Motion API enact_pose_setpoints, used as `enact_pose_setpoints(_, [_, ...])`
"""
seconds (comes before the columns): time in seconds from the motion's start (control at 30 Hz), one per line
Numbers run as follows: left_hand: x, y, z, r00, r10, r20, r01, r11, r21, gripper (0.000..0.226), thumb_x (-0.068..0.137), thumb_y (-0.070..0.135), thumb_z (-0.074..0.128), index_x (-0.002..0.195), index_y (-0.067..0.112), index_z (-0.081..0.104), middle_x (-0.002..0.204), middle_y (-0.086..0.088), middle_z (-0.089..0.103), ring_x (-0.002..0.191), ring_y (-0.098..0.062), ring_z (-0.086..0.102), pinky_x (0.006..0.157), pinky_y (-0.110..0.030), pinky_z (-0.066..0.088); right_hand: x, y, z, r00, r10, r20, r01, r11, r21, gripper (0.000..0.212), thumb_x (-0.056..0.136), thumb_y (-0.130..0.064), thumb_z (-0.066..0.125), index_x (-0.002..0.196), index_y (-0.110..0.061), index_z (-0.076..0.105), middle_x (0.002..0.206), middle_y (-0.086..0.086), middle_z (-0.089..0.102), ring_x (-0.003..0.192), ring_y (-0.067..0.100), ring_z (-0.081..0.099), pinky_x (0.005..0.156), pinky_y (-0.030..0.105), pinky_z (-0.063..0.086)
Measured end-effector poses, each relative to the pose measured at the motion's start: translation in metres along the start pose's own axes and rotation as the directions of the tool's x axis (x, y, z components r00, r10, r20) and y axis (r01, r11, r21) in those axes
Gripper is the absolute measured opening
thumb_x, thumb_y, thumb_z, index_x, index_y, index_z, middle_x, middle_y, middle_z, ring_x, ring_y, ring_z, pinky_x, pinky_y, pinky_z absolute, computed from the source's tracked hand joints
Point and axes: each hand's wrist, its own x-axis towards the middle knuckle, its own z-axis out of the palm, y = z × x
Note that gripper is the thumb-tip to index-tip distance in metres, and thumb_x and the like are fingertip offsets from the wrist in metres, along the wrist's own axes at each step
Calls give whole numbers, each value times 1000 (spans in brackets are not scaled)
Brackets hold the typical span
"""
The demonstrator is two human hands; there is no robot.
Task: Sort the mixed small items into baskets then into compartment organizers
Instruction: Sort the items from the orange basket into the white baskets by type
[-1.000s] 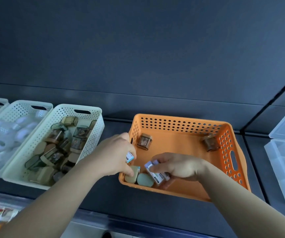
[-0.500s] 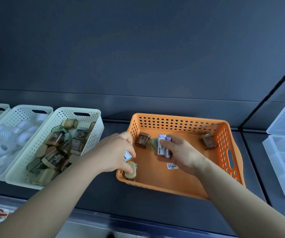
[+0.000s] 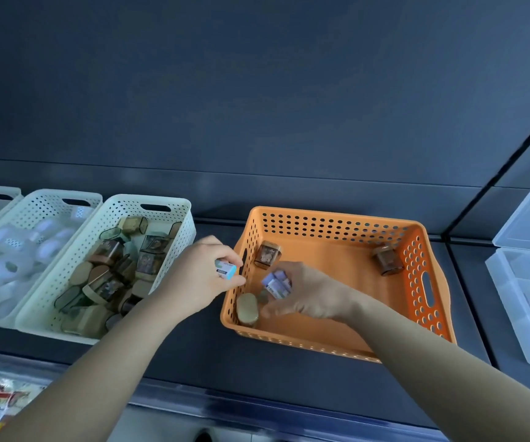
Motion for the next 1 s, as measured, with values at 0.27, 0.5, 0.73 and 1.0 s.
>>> enact_pose_setpoints(0.27, [-10,-7,-4,992,-102,68,114,975,-192,16,74,29,81,85,34,70,90,13,67,82,-3,60,68,-17,44,22,-6,15,996,38,82,-36,999,-28,44,68,-19,85,105,-7,65,83,8,61,67,17,56,69,36,52])
enact_pose_setpoints(0.5, [-12,-10,-4,988,-125,92,145,955,-257,16,74,28,81,81,32,66,82,7,66,77,-7,58,67,-20,45,16,5,-18,975,104,-195,-147,964,-221,35,76,-29,78,104,-16,62,77,-3,65,59,7,57,55,19,50])
enact_pose_setpoints(0.73, [-11,-8,-6,985,-118,128,149,951,-270,16,75,25,79,83,27,65,63,18,57,61,6,50,64,-19,41,13,1,-21,957,30,-288,-85,979,-182,42,74,-24,81,110,-24,60,88,1,64,57,7,59,50,15,47])
enact_pose_setpoints(1.0, [-9,-12,-5,985,-125,123,156,944,-292,17,75,26,80,84,27,65,62,20,59,63,4,53,65,-21,42,38,1,21,986,152,-73,-167,940,-299,21,79,-21,76,80,-11,58,72,4,65,59,12,63,54,23,50])
